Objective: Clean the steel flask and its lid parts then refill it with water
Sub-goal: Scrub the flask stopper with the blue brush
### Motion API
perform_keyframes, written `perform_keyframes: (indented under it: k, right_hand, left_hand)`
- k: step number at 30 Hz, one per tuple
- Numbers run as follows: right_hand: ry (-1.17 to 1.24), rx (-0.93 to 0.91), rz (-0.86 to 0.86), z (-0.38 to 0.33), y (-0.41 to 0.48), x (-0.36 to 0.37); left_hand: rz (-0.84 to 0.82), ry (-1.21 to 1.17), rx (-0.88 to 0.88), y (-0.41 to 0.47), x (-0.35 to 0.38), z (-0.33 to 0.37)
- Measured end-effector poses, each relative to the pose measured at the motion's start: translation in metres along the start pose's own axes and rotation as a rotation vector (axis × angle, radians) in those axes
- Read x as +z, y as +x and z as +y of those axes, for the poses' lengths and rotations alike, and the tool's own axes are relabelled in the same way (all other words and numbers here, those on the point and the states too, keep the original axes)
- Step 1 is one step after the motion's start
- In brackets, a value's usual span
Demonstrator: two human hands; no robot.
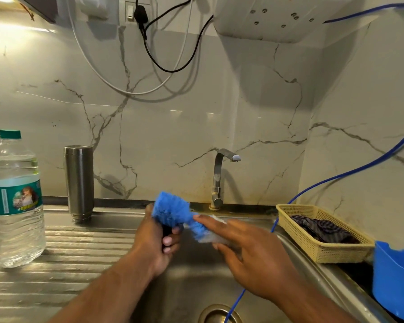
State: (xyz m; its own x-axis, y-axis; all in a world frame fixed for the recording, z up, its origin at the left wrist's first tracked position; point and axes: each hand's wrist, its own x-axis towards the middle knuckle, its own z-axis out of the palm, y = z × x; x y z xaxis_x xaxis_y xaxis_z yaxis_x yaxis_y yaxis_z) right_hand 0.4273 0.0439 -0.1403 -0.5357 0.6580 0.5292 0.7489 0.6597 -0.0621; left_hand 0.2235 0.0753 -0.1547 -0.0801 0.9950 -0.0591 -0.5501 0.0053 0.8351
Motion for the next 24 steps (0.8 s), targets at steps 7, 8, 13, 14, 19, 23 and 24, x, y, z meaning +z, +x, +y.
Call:
perform_keyframes:
  k: [7, 8, 13, 14, 19, 23, 24]
  right_hand:
    - [0.295, 0.167, 0.108, 0.017, -0.002, -0.010]
    - [0.292, 0.164, 0.078, 0.014, -0.002, -0.008]
    - [0.309, 0.224, 0.106, 0.013, 0.000, -0.003]
    - [0.332, 0.222, 0.090, 0.011, -0.001, -0.004]
    - [0.322, 0.235, 0.064, 0.004, 0.001, -0.004]
    - [0.286, 0.222, 0.018, -0.002, 0.000, -0.003]
    - [0.279, 0.234, 0.042, -0.002, 0.000, -0.003]
  left_hand:
    - [-0.139, 0.148, 0.118, 0.007, -0.008, 0.001]
    - [-0.154, 0.141, 0.122, 0.007, -0.006, -0.001]
    - [-0.132, 0.115, 0.138, 0.009, -0.005, -0.003]
    - [-0.117, 0.140, 0.155, 0.009, -0.004, -0.004]
    - [-0.076, 0.220, 0.210, 0.005, -0.001, -0.004]
    - [-0.047, 0.228, 0.224, 0.004, 0.000, -0.003]
    - [-0.052, 0.232, 0.220, 0.004, -0.001, -0.003]
